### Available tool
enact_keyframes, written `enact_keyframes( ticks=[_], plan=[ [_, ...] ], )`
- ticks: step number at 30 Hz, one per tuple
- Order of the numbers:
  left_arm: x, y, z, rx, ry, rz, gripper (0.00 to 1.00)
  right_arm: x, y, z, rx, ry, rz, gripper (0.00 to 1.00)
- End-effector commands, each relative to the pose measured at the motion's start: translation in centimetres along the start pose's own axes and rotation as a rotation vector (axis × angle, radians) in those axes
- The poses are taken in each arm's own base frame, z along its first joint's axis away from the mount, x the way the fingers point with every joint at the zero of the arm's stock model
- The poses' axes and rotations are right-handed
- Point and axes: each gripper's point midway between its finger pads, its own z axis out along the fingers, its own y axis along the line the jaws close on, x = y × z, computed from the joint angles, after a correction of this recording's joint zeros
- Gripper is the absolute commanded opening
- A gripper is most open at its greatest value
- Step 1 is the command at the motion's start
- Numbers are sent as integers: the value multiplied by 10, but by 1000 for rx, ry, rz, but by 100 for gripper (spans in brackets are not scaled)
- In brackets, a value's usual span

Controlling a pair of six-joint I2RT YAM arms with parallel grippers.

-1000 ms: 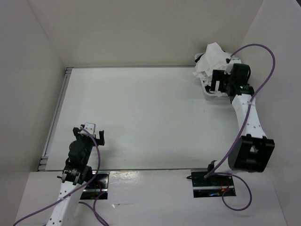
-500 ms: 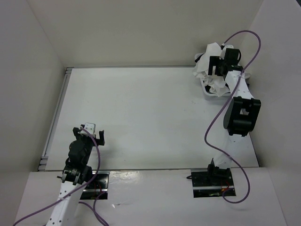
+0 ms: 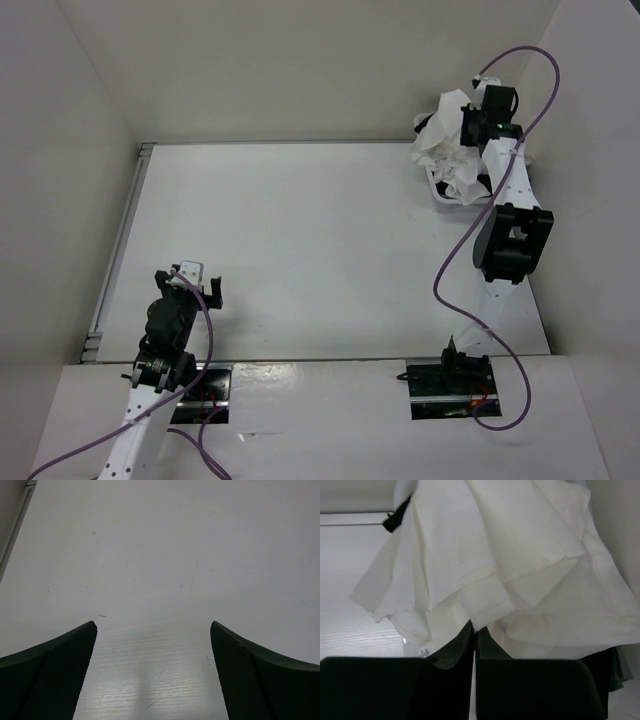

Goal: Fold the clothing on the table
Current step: Grab the skirt from the pile, then move the skirt to the center of the board

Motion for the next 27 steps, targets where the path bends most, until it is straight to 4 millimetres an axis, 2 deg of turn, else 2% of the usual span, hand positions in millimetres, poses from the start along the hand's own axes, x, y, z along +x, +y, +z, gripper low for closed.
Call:
enact_keyframes(
  ticks=[1,2,3,4,5,6,8,9,11,14,15,16,18,19,20,21,22,23,25,27],
  plan=[
    [-18,3,0,-20,-124,-30,100,-100,6,-81,-58,-210,-26,0],
    [-18,3,0,-20,-124,-30,100,-113,22,-98,-130,-240,-39,0],
    [-18,3,0,-20,-124,-30,100,-140,33,-129,-180,-308,-54,0],
    [-18,3,0,-20,-124,-30,100,-141,51,-147,-286,-306,-67,0],
    [-18,3,0,-20,-124,-30,100,-150,67,-167,-352,-336,-74,0],
    [-18,3,0,-20,-124,-30,100,-158,89,-196,-430,-371,-98,0],
    [-18,3,0,-20,-124,-30,100,-158,129,-237,-605,-403,-149,0],
    [-18,3,0,-20,-124,-30,100,-157,156,-268,-683,-440,-202,0],
    [-18,3,0,-20,-124,-30,100,-150,188,-307,-817,-458,-260,0],
    [-18,3,0,-20,-124,-30,100,-129,227,-341,-1004,-419,-294,0],
    [-18,3,0,-20,-124,-30,100,-122,233,-344,-1028,-403,-297,0],
    [-18,3,0,-20,-124,-30,100,-117,244,-357,-1060,-418,-322,0],
    [-18,3,0,-20,-124,-30,100,-91,258,-345,-1074,-348,-341,0],
    [-18,3,0,-20,-124,-30,100,-81,269,-353,-1085,-345,-364,23],
    [-18,3,0,-20,-124,-30,100,-54,275,-335,-1084,-272,-374,65],
    [-18,3,0,-20,-124,-30,100,-43,276,-325,-1055,-250,-390,98],
    [-18,3,0,-20,-124,-30,100,-31,274,-316,-1038,-227,-396,99],
    [-18,3,0,-20,-124,-30,100,-5,273,-303,-1027,-165,-403,99],
    [-18,3,0,-20,-124,-30,100,23,266,-285,-980,-93,-439,99],
    [-18,3,0,-20,-124,-30,100,59,259,-281,-976,-18,-525,99]
  ],
)
